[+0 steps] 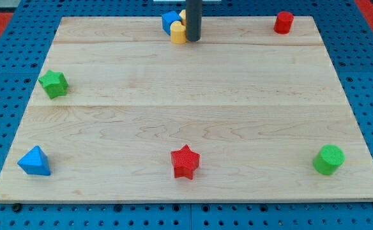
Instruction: Slide the blue triangle closer to the group of blocks
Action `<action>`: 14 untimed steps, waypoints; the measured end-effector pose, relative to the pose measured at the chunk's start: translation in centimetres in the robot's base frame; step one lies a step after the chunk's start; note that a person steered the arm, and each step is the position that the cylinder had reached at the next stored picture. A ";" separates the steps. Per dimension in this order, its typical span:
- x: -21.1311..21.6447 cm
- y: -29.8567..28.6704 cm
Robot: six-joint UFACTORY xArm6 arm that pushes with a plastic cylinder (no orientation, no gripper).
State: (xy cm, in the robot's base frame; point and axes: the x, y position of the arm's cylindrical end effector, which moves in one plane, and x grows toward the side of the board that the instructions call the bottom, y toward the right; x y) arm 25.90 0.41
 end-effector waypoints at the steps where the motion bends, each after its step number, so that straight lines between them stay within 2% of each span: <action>1: 0.0 0.0; 2: 6.2 -0.2; 3: 13.8 -6.2; 4: 19.3 -16.7; 5: 22.8 -26.8; 6: 25.0 -30.7; 7: 31.9 -30.5; 8: 34.7 -28.4; 12: 24.6 -18.3; 14: 18.2 -18.7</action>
State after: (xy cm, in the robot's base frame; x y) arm 44.13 -18.30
